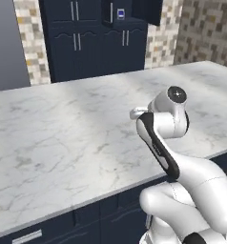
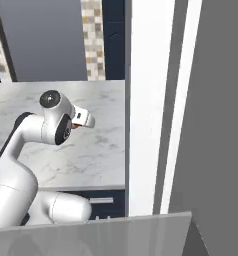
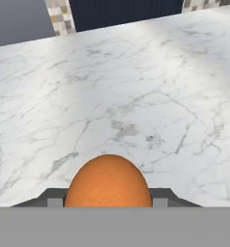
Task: Pick the egg and butter from the fridge and place them by the bowl for mixing.
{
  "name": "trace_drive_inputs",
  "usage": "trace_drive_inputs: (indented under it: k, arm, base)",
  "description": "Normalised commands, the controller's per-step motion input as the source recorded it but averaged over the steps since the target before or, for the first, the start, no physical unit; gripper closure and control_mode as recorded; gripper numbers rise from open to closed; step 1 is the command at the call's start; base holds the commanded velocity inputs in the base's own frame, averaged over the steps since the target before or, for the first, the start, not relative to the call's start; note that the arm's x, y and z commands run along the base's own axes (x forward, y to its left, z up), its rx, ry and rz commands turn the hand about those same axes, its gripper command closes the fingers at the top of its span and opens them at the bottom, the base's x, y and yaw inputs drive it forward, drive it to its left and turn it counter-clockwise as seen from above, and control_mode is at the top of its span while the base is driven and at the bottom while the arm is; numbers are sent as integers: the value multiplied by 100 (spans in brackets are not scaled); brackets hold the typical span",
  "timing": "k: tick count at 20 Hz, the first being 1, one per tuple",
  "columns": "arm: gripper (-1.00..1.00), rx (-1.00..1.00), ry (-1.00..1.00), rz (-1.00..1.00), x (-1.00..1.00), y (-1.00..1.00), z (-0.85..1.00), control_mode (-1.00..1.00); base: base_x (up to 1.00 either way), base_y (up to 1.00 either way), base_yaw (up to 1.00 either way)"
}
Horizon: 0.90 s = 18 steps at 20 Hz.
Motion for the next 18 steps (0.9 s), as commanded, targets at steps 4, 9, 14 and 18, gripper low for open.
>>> trace_drive_inputs:
  k: [4,9,14,18]
  arm:
    - [100,0,0,0,0,0,0,100]
    - [100,0,0,0,0,0,0,100]
    - [100,0,0,0,0,0,0,100]
    - [100,0,0,0,0,0,0,100]
  base:
    - [6,35,-37]
    - [13,17,-22]
    - [30,-47,-5]
    - [42,-62,2]
